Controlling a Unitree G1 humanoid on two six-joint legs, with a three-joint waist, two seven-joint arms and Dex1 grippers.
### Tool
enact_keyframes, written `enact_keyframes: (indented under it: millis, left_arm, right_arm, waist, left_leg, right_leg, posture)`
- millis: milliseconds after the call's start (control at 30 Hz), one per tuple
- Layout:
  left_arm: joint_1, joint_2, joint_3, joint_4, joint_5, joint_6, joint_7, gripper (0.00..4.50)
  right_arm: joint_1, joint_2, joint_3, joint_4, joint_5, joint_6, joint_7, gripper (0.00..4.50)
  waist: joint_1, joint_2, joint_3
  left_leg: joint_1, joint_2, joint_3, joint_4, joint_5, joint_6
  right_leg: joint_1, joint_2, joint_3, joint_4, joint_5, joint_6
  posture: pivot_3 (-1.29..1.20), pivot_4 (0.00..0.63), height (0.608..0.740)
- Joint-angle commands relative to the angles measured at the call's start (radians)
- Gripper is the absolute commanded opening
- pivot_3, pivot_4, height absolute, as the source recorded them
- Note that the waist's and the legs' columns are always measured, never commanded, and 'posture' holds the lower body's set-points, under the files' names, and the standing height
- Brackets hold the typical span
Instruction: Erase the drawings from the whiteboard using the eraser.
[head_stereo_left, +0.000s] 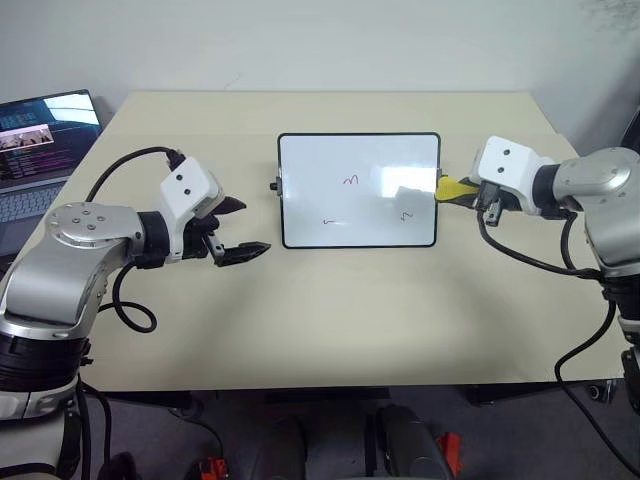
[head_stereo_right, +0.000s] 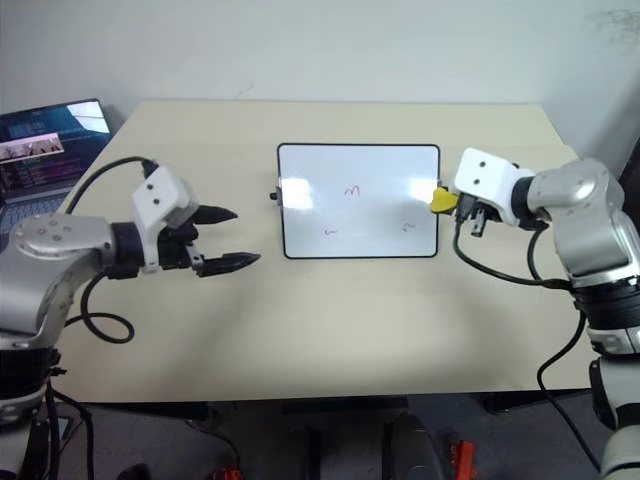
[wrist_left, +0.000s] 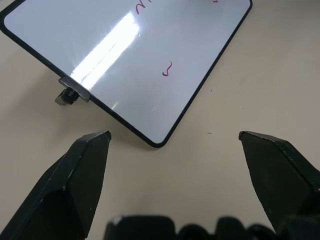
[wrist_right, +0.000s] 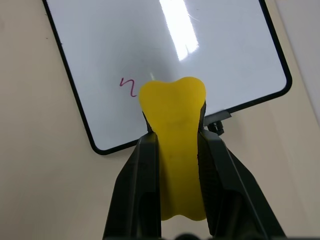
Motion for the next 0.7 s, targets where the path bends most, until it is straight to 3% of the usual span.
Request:
enact_keyframes:
  millis: [33,700]
  left_arm:
    - [-0.007,0.027,0.035,-0.006,-0.002,-0.019,-0.012,4.50]
    - [-0.019,0.023,0.050,0.025,0.002,-0.044,-0.005,4.50]
  right_arm:
    - [0.003,-0.027,-0.049,-0.043,0.012,-0.007,-0.003,0.68]
    - [-0.025,-0.006,-0.050,0.005,0.008,-0.009,-0.052,0.67]
  waist:
    - [0.000,0.000,0.000]
    - [0.000,0.000,0.000]
  left_leg:
    - [0.000,0.000,0.000,0.000,0.000,0.000]
    - [0.000,0.000,0.000,0.001,0.000,0.000]
  right_leg:
    - [0.000,0.000,0.000,0.000,0.000,0.000]
    - [0.000,0.000,0.000,0.000,0.000,0.000]
  posture:
    - [0.00,0.150,0.740]
    - [0.00,0.150,0.740]
